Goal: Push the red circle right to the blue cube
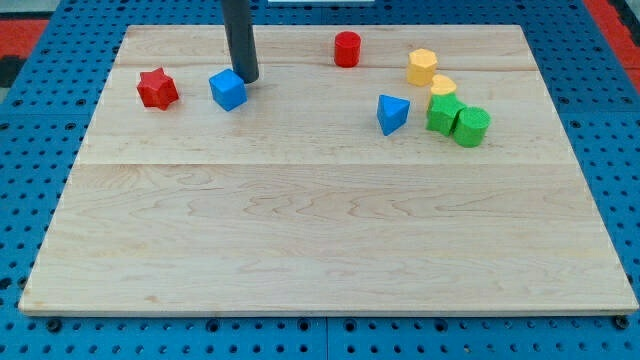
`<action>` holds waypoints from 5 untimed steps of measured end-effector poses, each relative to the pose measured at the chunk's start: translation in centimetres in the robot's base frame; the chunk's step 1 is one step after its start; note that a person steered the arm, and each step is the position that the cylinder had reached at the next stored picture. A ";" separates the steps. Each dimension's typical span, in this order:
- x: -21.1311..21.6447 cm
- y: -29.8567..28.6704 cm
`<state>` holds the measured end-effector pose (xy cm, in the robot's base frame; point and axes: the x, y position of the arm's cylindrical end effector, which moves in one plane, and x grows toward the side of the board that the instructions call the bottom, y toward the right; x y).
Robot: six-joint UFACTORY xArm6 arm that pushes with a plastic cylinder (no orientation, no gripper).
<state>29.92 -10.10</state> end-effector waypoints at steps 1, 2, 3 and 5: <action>1.3 0.0; 0.9 5.4; 3.6 11.1; 7.4 -1.1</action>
<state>37.29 -11.24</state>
